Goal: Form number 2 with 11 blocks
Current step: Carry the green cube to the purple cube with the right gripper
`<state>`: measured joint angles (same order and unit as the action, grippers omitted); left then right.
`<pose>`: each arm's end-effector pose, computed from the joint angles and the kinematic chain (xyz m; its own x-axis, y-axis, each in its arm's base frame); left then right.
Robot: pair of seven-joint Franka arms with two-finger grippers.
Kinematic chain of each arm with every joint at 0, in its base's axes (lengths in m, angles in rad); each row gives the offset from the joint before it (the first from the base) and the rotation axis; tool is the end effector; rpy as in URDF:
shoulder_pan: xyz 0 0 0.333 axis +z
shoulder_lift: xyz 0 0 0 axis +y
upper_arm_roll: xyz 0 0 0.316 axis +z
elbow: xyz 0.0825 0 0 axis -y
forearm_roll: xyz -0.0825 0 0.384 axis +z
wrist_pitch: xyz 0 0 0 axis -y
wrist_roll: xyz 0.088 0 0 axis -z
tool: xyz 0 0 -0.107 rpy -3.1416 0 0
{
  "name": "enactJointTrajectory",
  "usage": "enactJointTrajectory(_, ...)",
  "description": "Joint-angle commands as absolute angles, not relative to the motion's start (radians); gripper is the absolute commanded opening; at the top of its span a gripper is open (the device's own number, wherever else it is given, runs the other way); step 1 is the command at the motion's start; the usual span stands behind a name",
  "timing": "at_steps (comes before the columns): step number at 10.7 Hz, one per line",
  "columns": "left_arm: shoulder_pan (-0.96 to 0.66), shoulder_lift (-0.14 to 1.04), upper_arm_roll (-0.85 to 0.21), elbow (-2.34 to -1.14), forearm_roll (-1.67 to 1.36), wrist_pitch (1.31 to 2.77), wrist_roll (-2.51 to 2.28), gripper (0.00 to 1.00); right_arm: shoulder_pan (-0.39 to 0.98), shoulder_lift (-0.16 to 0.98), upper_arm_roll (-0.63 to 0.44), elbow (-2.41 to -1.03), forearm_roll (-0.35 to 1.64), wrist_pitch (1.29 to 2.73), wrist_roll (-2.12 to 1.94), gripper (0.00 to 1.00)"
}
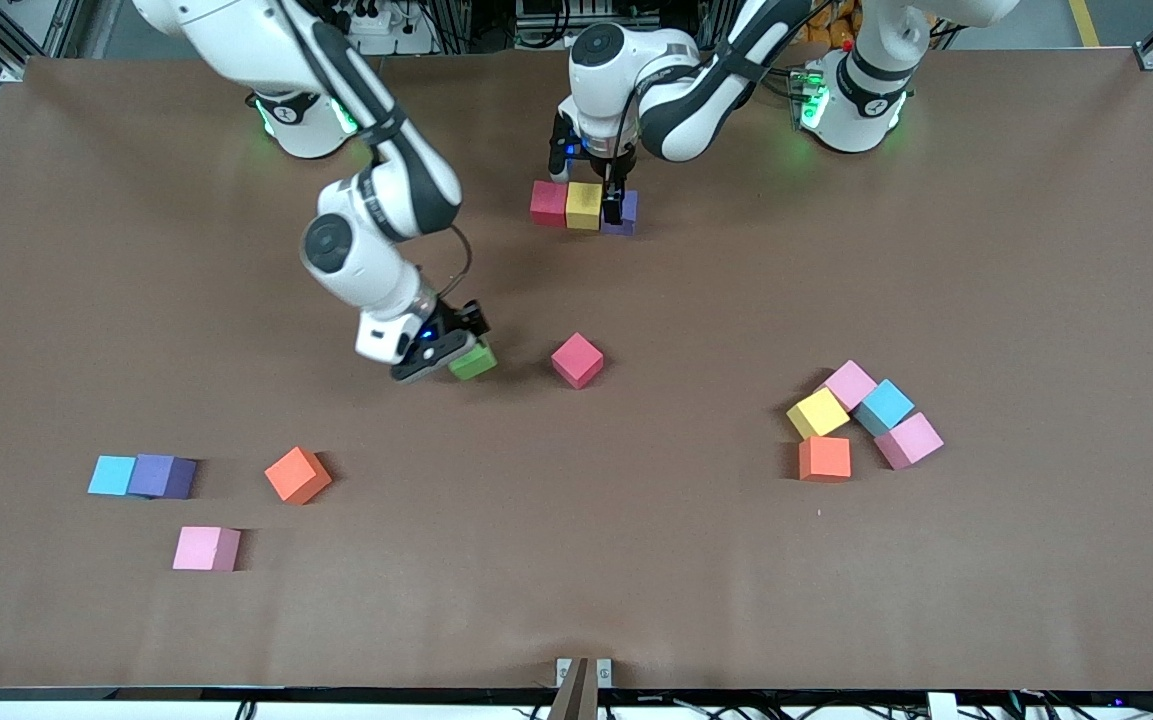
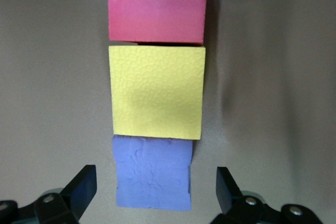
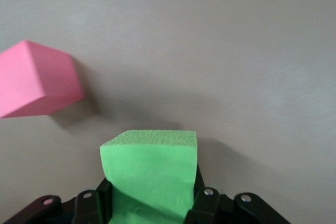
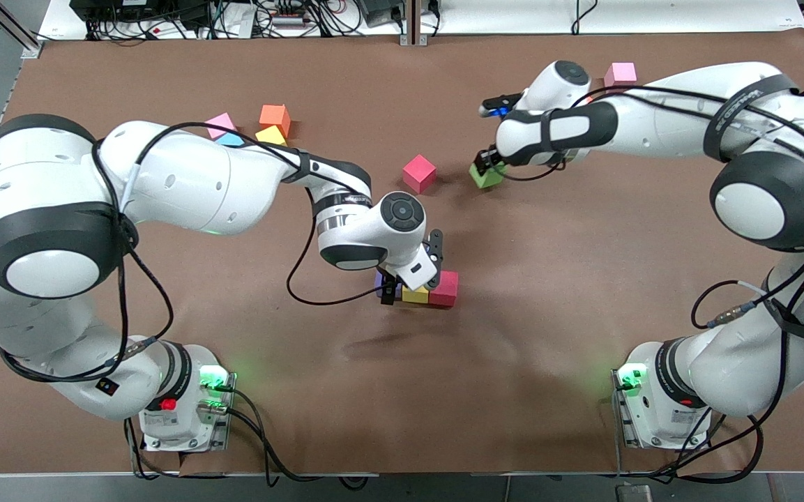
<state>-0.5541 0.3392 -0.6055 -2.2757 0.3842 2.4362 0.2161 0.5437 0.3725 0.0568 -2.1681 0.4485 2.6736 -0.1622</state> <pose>0.2033 -0.4814 0.2235 -0.0938 -0.9907 -0.0990 -0.9955 0.0949 -0.0061 0.4827 0.3145 0.2312 0.9317 0.3440 0.1168 0.3628 -0.8982 -0.2483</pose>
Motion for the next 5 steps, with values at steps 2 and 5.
enactJointTrajectory(2, -0.514, 0.232, -0.612, -2.289, 0.400, 2.418, 0.216, 1.00, 0.624, 0.354, 0.051, -2.166, 0.457, 2.671, 0.049, 0.23)
enactJointTrajectory(5, -0.438, 0.086, -0.615, -2.287, 0.324, 2.320, 0.224, 1.00, 0.699, 0.354, 0.051, -2.164, 0.457, 2.678, 0.199, 0.23)
